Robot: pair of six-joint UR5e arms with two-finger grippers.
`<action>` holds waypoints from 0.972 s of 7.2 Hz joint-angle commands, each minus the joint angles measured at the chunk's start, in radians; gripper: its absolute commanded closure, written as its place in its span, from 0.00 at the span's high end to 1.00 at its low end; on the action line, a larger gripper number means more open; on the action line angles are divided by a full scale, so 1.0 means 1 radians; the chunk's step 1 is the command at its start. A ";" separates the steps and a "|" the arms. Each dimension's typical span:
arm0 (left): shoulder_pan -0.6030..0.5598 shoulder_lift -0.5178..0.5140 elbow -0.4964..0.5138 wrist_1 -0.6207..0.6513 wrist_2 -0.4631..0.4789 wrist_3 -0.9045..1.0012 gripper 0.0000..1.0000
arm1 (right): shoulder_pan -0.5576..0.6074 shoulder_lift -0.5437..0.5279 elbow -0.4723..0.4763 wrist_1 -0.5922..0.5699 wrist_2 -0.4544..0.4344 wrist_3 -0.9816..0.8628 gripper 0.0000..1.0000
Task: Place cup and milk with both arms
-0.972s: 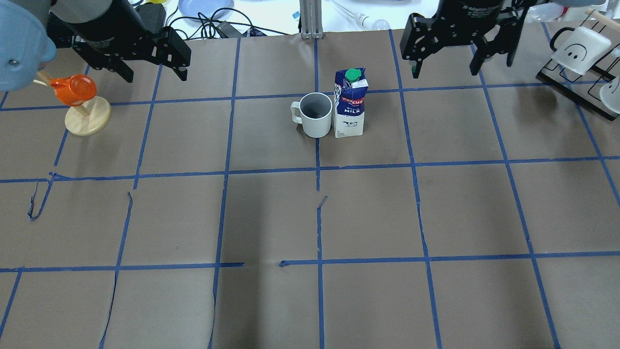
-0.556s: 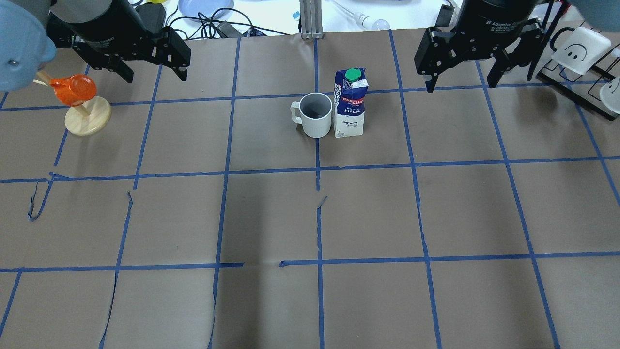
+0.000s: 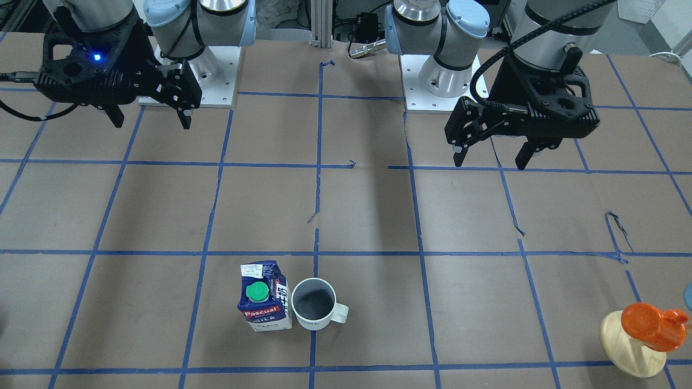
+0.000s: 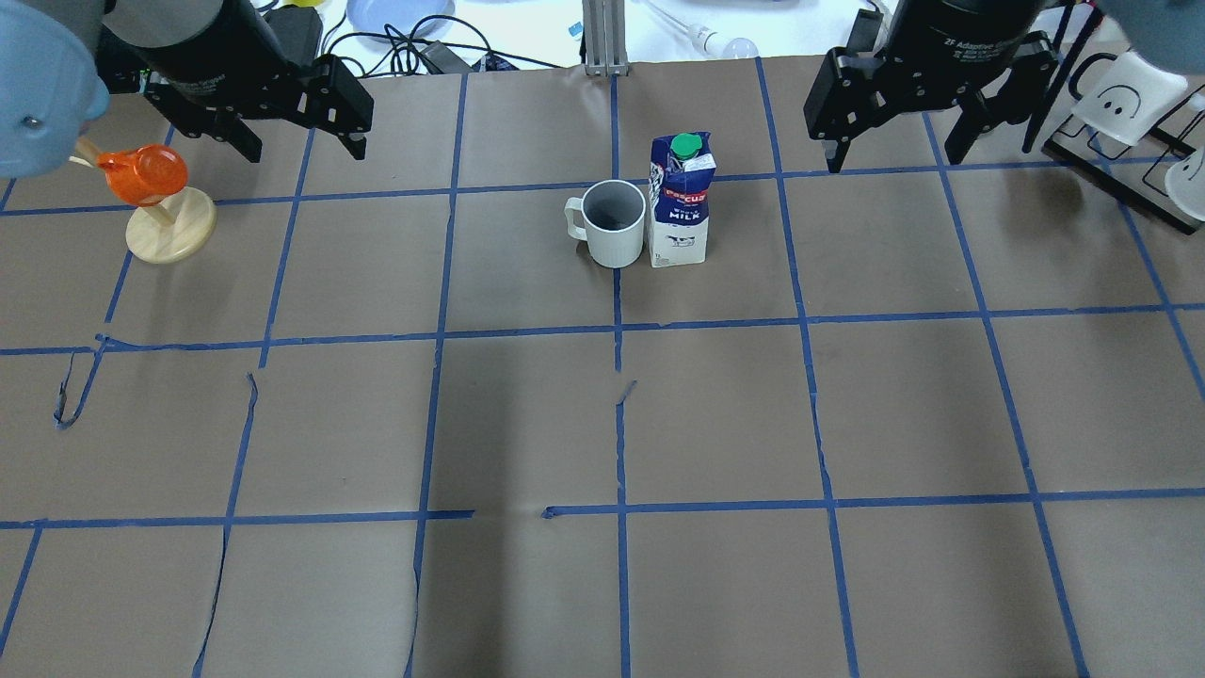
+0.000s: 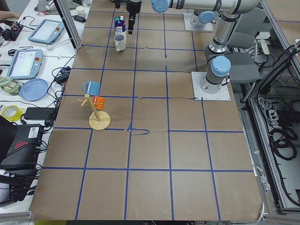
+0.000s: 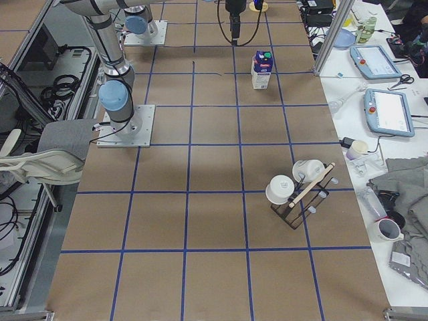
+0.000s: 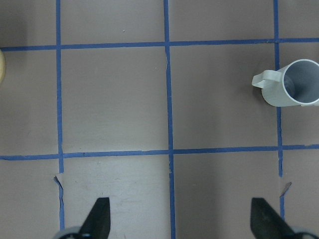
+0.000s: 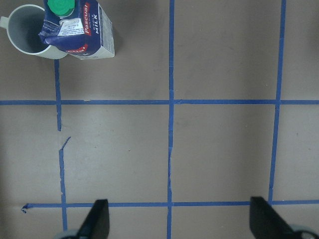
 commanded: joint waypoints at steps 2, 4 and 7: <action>-0.003 -0.004 0.001 -0.002 0.005 0.000 1.00 | 0.000 -0.001 0.000 -0.010 0.000 -0.003 1.00; -0.003 -0.003 0.001 -0.002 0.006 0.000 1.00 | 0.000 -0.001 0.000 -0.007 0.001 -0.003 1.00; -0.004 0.006 0.010 -0.055 0.008 -0.021 1.00 | 0.004 -0.001 0.000 -0.007 0.000 -0.002 1.00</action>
